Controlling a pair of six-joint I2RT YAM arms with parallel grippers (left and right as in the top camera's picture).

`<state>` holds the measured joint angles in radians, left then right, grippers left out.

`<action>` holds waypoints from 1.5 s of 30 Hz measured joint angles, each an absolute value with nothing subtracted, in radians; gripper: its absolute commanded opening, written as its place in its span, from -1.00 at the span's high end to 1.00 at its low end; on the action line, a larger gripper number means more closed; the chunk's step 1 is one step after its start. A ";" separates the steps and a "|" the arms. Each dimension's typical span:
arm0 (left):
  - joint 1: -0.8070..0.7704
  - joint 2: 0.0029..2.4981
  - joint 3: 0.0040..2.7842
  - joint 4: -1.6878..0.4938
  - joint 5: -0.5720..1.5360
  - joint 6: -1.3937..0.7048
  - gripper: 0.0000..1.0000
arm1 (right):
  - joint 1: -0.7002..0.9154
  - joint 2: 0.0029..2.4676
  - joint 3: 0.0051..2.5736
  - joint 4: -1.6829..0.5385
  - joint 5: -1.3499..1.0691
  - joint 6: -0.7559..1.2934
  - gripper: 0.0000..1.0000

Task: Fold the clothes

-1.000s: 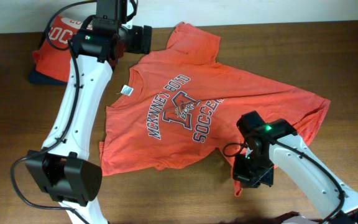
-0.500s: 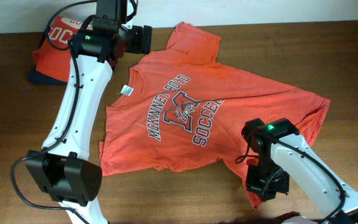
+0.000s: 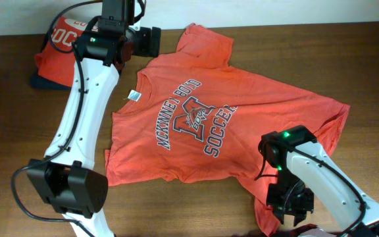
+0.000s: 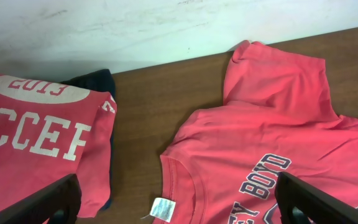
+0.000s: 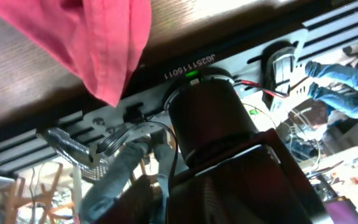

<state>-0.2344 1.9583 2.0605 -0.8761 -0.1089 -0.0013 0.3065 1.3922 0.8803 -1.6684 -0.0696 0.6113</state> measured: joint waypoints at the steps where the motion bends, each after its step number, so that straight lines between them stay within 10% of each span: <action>1: -0.234 1.958 2.061 -0.876 -0.109 -0.001 -0.98 | 0.307 1.392 0.880 -1.668 -0.072 0.603 0.30; 4: -0.234 1.958 2.061 -0.876 -0.109 -0.002 -0.98 | 0.306 1.392 0.914 -1.666 -0.076 0.592 0.21; 8: -0.234 1.958 2.061 -0.876 -0.109 -0.002 -0.98 | 0.281 1.393 1.082 -1.626 -0.075 0.576 -0.49; 20: -0.234 1.958 2.060 -0.876 -0.109 -0.002 -0.99 | -0.088 1.681 1.785 -1.609 -0.046 0.343 -0.46; 25: -0.234 1.958 2.060 -0.878 -0.109 -0.002 -0.98 | -0.103 1.954 1.922 -1.449 -0.054 0.258 -0.20; 26: -0.234 1.958 2.060 -0.877 -0.109 -0.002 -0.99 | -0.103 1.995 1.934 -1.412 -0.057 0.252 0.38; 30: -0.234 1.958 2.060 -0.878 -0.109 -0.001 -0.98 | -0.083 2.232 1.947 -1.221 -0.087 0.220 0.90; 45: -0.234 1.958 2.060 -0.878 -0.109 -0.002 -0.98 | 0.029 2.311 1.946 -1.211 -0.051 0.236 0.92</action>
